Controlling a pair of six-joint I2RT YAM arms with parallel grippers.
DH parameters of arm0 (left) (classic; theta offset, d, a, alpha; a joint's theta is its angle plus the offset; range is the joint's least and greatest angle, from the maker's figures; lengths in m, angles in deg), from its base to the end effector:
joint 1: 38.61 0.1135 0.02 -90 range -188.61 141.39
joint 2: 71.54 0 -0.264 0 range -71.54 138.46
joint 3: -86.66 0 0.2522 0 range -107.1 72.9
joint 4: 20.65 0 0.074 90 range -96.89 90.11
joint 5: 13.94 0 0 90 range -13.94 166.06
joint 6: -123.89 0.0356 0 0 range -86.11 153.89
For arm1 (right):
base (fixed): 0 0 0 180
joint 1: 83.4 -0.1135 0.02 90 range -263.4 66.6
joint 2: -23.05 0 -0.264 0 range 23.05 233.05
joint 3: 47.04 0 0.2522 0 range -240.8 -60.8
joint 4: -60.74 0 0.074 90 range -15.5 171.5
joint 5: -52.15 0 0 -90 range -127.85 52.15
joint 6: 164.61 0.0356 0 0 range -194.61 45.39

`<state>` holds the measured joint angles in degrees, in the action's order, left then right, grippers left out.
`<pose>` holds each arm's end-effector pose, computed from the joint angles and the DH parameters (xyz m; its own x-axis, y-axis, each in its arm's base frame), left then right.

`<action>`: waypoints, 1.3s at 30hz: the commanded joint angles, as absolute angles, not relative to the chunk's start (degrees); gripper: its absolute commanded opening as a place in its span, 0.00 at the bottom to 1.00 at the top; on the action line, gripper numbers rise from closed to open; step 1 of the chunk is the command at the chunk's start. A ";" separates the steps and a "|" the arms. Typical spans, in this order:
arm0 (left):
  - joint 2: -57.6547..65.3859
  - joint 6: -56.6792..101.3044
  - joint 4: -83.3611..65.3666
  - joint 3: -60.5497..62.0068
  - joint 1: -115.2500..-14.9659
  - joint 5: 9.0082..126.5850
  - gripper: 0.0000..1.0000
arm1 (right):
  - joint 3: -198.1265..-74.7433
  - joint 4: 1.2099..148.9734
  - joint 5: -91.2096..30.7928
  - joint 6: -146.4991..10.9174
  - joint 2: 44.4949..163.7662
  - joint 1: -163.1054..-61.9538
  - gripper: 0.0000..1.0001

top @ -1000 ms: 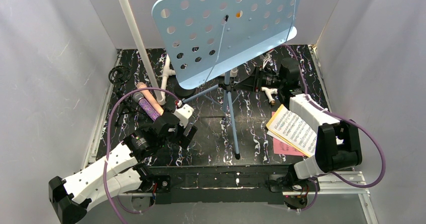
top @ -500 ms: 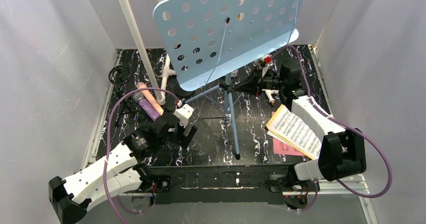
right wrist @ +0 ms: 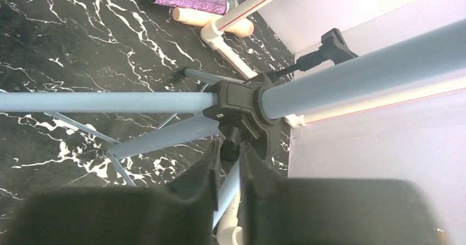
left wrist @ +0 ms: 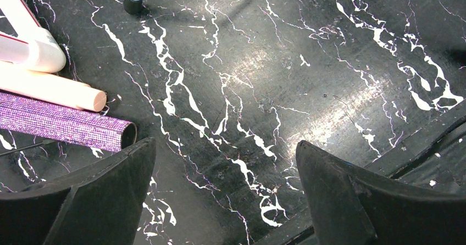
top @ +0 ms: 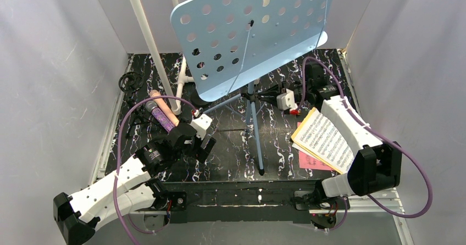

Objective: Pack up the instrument practice props
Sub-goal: Unscrew the knob on the music stand.

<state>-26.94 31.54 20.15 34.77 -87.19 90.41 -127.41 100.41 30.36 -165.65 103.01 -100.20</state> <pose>0.1208 -0.1236 0.2710 -0.3891 0.3810 -0.8387 0.5743 0.8122 0.1025 0.2716 0.1165 0.3201 0.8064 -0.1442 -0.5735 -0.5913 -0.1856 -0.7848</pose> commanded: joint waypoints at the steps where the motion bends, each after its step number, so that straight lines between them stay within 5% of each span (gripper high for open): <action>1: -26.85 32.05 20.42 33.71 -86.97 90.32 0.98 | -125.48 112.65 24.43 -174.69 104.07 -100.63 0.39; 3: -26.89 32.06 20.52 33.70 -86.96 90.30 0.98 | -124.97 111.85 24.11 -171.18 102.99 -100.62 0.68; 4: -27.01 32.13 20.53 33.71 -86.99 90.30 0.98 | -124.58 111.15 24.34 -167.77 102.25 -100.56 0.95; 5: -27.05 32.13 20.52 33.70 -86.95 90.30 0.98 | -124.09 108.86 24.76 -161.89 101.55 -100.50 0.98; 19: -27.91 31.89 20.79 33.61 -86.99 90.19 0.98 | -117.24 80.94 12.62 -86.52 90.84 -97.37 0.98; 26: -28.44 31.87 20.79 33.73 -86.99 90.38 0.98 | -116.51 77.78 25.18 -52.53 96.64 -94.30 0.98; 36: -28.52 31.71 20.79 33.74 -86.95 90.53 0.98 | -116.14 78.66 10.21 -22.61 95.10 -94.21 0.90; 39: -28.21 31.76 20.81 33.67 -86.98 90.56 0.98 | -113.44 69.61 8.62 -7.83 96.42 -95.44 0.78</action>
